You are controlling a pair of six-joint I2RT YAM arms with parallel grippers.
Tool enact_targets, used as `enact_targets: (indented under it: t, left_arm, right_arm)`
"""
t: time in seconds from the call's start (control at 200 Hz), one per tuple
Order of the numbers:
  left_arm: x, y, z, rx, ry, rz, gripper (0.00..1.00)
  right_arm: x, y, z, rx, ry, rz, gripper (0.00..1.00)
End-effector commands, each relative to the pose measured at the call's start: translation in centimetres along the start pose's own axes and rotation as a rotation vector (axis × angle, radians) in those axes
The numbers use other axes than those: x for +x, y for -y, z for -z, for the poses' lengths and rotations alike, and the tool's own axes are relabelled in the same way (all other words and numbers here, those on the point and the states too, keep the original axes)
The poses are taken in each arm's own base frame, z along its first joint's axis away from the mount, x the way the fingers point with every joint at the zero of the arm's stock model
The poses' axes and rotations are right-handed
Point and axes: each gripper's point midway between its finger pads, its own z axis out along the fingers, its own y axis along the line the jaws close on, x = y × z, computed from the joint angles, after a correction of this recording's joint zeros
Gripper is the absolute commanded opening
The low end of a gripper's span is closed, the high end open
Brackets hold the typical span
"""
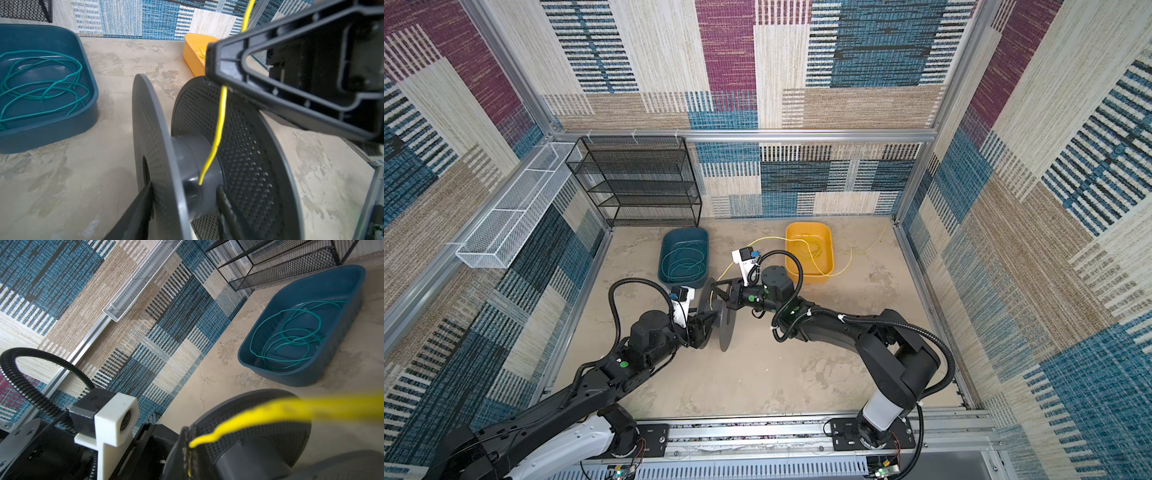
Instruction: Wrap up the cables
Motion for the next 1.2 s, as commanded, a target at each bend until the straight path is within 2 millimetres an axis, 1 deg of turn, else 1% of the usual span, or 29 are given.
enact_targets:
  t: [0.0, 0.125, 0.21, 0.341, 0.446, 0.586, 0.741, 0.897, 1.197]
  left_arm:
    - [-1.7, 0.9, 0.2, 0.043, 0.057, -0.058, 0.46]
    - [-1.6, 1.0, 0.1, 0.048, 0.049, -0.068, 0.42]
    - [-1.4, 1.1, -0.2, 0.054, 0.036, -0.068, 0.37]
    - [-1.3, 1.3, -0.5, 0.062, 0.031, -0.070, 0.37]
    - [-1.7, 1.3, -0.5, 0.061, 0.039, -0.079, 0.38]
    - [-2.0, 1.3, -0.5, 0.058, 0.050, -0.088, 0.45]
    - [-2.5, 1.4, -0.4, 0.061, 0.070, -0.082, 0.47]
    - [-3.1, 1.4, -0.4, 0.055, 0.090, -0.081, 0.47]
    - [-3.5, 1.4, -0.6, 0.051, 0.106, -0.069, 0.39]
  right_arm:
    - [-1.2, -0.5, 0.3, 0.040, 0.003, 0.068, 0.00]
    - [-2.0, -0.6, 0.4, 0.071, -0.001, 0.092, 0.00]
    - [-1.9, -0.7, 0.1, 0.068, -0.017, 0.086, 0.00]
    - [-2.2, -1.1, -0.6, 0.052, -0.030, 0.087, 0.00]
    - [-2.3, -0.8, -0.8, 0.067, -0.036, 0.076, 0.00]
    - [-1.5, -0.4, -0.9, 0.071, -0.060, 0.061, 0.00]
    - [-1.0, -0.6, -0.8, 0.056, -0.075, 0.053, 0.00]
    - [-0.6, -0.9, -0.7, 0.035, -0.092, 0.054, 0.00]
    - [0.6, -1.0, -0.5, 0.008, -0.121, 0.041, 0.00]
